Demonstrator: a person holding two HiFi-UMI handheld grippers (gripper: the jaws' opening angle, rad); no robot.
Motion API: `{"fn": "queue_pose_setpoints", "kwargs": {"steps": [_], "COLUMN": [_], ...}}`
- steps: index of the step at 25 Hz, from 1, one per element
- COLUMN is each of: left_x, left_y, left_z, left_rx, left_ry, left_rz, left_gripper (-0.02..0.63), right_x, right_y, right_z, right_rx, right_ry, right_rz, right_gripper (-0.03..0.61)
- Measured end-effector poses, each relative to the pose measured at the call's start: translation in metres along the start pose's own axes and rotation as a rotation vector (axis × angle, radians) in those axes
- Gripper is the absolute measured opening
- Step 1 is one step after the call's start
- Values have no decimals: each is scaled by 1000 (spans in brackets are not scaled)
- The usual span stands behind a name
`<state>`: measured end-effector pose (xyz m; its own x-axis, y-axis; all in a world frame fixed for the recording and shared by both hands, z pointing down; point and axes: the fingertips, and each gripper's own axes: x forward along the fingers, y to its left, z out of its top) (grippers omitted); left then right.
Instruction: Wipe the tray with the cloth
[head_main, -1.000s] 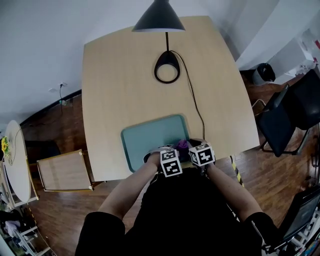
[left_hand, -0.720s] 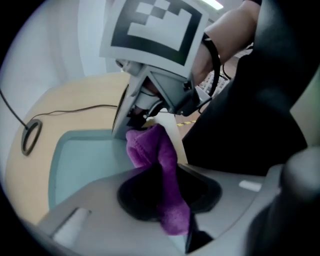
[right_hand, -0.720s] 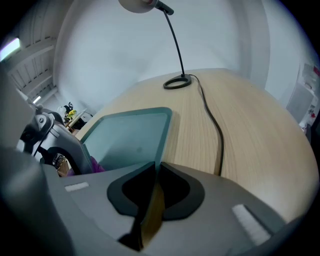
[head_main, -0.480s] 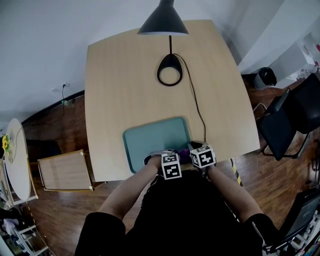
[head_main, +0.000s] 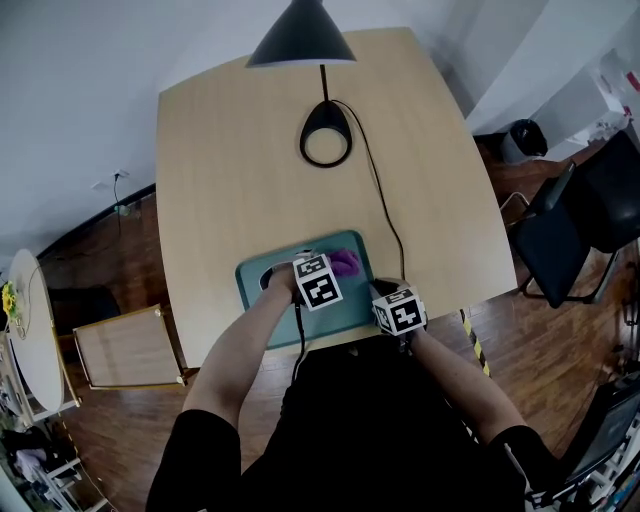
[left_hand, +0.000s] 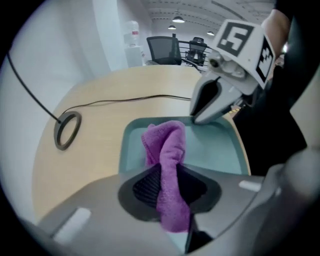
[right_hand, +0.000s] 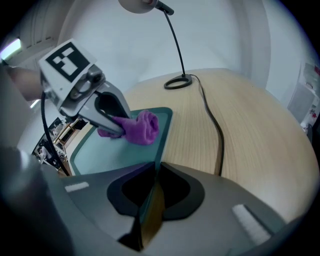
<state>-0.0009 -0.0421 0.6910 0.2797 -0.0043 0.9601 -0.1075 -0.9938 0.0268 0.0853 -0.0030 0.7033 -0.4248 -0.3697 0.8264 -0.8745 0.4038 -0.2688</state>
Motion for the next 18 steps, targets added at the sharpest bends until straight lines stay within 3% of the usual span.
{"fn": "queue_pose_setpoints", "kwargs": {"steps": [4, 7, 12, 18], "left_x": [-7, -9, -4, -2], "left_y": [48, 51, 15, -47], "left_z": [-11, -12, -9, -12], "left_rx": [-8, 1, -17, 20], "left_ry": [42, 54, 41, 0], "left_rz": [96, 90, -2, -42], "left_gripper": [107, 107, 107, 107], "right_x": [0, 0, -1, 1], "right_y": [0, 1, -2, -6], "right_z": [0, 0, -3, -3], "right_rx": [-2, -1, 5, 7], "right_ry": [-2, -3, 3, 1], "right_rz": [4, 4, -1, -7], "right_gripper": [37, 37, 37, 37]}}
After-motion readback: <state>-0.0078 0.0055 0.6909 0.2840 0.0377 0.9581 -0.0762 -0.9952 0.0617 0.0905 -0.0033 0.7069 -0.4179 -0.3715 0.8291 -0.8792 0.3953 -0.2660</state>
